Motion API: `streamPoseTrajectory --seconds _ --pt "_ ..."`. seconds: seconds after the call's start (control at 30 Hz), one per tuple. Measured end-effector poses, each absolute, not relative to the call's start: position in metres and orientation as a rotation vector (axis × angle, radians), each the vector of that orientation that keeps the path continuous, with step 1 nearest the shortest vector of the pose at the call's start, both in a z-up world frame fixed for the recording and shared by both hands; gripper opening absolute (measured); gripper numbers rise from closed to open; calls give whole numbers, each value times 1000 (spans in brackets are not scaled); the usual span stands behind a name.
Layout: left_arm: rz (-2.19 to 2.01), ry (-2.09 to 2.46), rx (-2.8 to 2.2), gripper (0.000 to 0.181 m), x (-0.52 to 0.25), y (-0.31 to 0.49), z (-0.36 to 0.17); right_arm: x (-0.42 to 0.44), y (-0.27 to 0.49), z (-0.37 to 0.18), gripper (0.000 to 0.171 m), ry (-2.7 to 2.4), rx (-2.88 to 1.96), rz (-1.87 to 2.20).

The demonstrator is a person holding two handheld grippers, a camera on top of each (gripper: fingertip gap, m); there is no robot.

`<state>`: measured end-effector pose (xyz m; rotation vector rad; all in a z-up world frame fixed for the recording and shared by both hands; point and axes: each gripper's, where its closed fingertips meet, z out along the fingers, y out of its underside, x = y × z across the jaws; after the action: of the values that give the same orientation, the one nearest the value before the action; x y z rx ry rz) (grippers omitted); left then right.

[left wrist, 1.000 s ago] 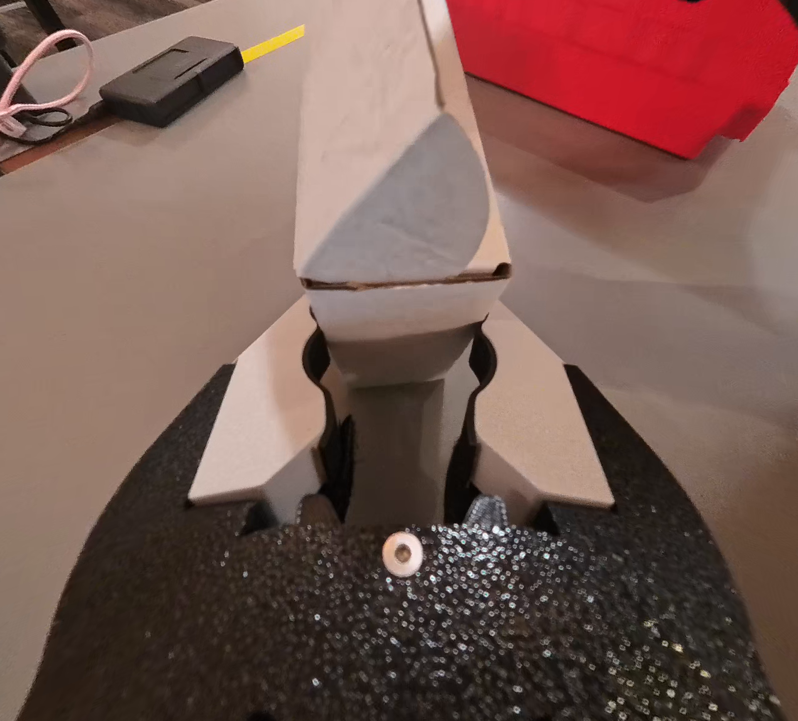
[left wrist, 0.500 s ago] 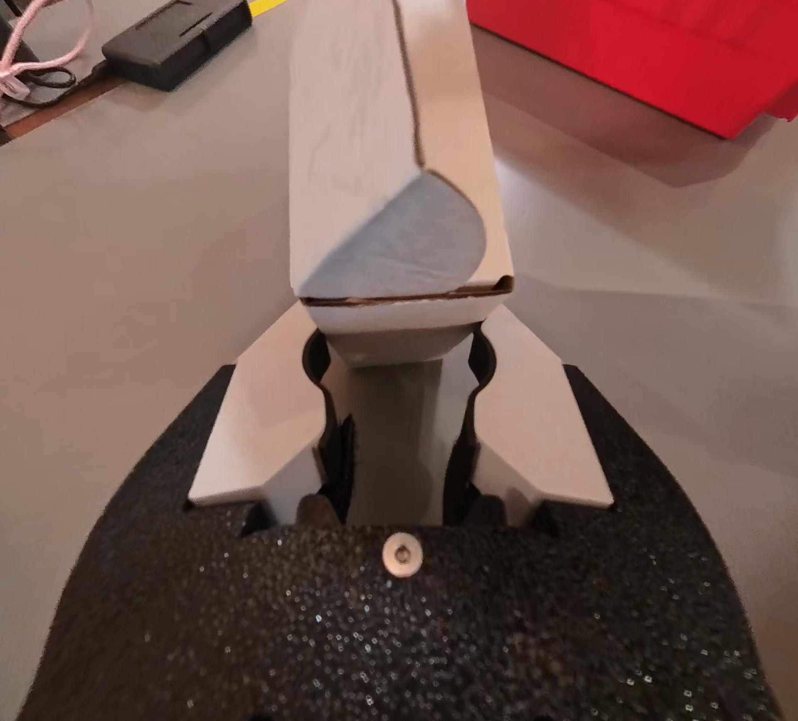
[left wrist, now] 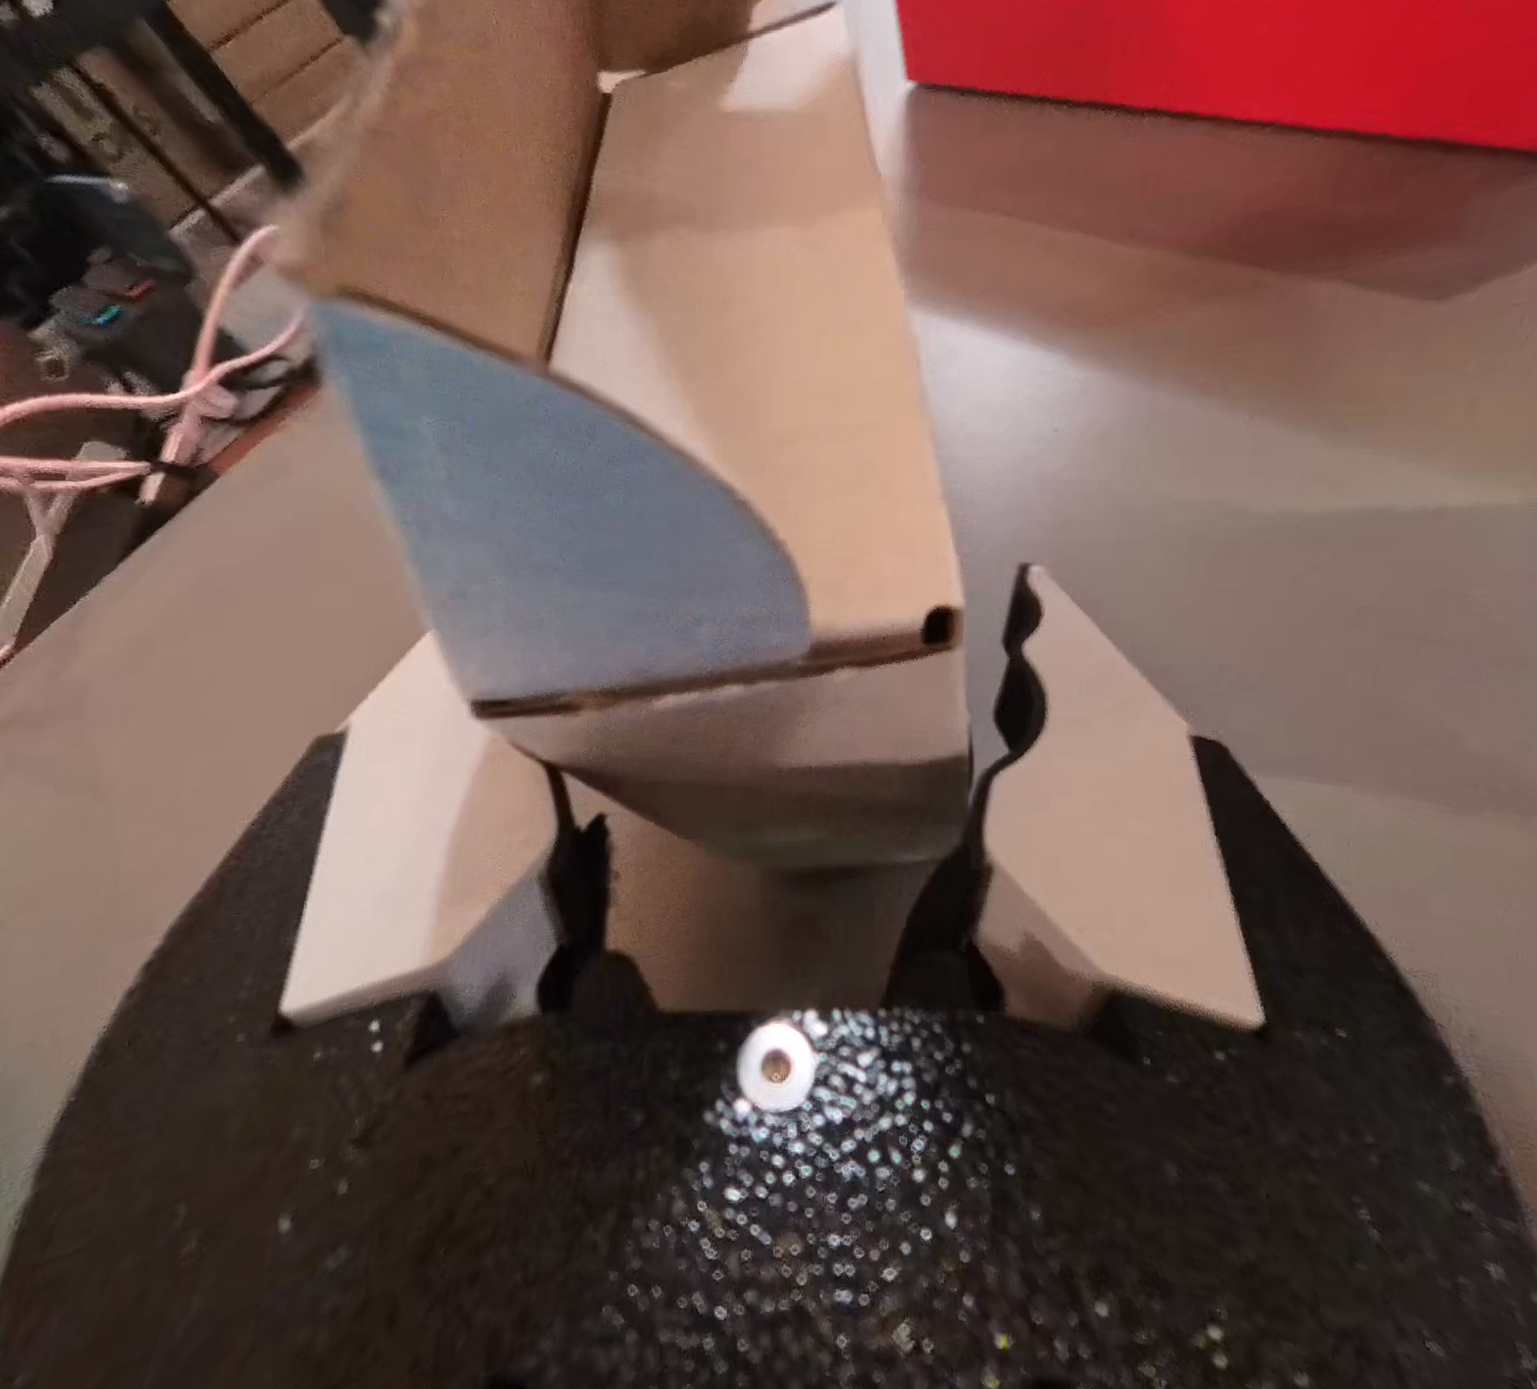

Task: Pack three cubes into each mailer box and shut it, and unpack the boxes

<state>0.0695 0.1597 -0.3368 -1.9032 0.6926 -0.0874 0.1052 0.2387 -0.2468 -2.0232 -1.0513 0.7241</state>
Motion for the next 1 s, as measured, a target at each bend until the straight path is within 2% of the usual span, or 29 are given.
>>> streamPoseTrajectory --seconds 0.03,0.13,0.4,0.5,0.7,1.0 --pt "-107 708 -1909 107 74 160 -340 108 241 -248 2 -1034 -2006 730" --pt "-139 701 -1934 90 76 165 -344 114 245 -242 7 -969 -1908 773" --pt "-273 665 -2036 79 78 164 -352 119 249 -245 23 -1006 -1775 704" --pt "-297 653 -2053 78 78 163 -353 121 257 -256 20 -1017 -1809 610" --pt "-297 634 -2111 76 77 163 -356 113 256 -254 1 -1032 -1797 529" --pt "-272 620 -2192 75 76 164 -360 111 261 -254 1 -965 -2031 602"
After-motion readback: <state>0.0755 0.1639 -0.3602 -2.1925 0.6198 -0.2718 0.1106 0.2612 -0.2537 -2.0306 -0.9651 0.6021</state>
